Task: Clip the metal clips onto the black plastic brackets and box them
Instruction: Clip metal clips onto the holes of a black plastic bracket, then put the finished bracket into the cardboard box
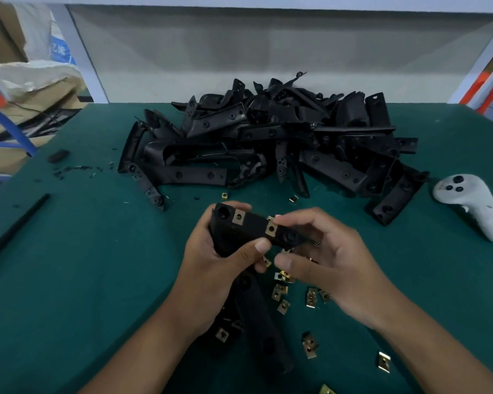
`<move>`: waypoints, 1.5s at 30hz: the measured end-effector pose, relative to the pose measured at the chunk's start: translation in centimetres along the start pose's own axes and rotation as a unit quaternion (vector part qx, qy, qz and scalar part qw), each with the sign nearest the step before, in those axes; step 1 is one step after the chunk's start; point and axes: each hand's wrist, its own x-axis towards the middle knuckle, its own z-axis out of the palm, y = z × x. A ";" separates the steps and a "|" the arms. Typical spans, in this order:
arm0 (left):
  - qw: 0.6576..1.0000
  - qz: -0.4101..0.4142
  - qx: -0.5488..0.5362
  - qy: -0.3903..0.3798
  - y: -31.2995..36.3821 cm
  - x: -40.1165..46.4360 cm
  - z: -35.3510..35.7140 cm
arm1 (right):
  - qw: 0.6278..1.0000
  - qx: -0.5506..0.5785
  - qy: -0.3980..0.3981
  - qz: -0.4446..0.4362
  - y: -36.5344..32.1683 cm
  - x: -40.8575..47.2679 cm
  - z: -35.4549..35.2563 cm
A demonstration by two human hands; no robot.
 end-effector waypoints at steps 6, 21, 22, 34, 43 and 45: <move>0.999 -0.023 0.004 -0.022 0.2 0.0 -0.1 | 0.990 -0.083 0.098 -0.055 -0.2 0.3 -1.0; 0.933 0.075 0.262 -0.233 3.7 -3.6 11.9 | 0.940 -0.230 0.247 -0.041 -8.7 -17.0 -7.7; 0.916 0.089 0.291 -0.262 3.3 -4.1 13.9 | 0.931 -0.235 0.279 -0.021 -9.0 -19.7 -8.3; 0.826 0.065 0.307 -0.468 -4.6 -13.1 31.4 | 0.794 -0.259 0.531 0.142 -7.6 -41.5 -10.4; 0.887 0.028 0.268 -0.376 -3.8 -10.8 28.4 | 0.698 -0.367 0.607 0.101 -5.8 -42.7 -12.3; 0.902 0.054 0.281 -0.322 -2.5 -8.9 26.0 | 0.732 -0.363 0.571 0.086 -2.4 -42.1 -13.9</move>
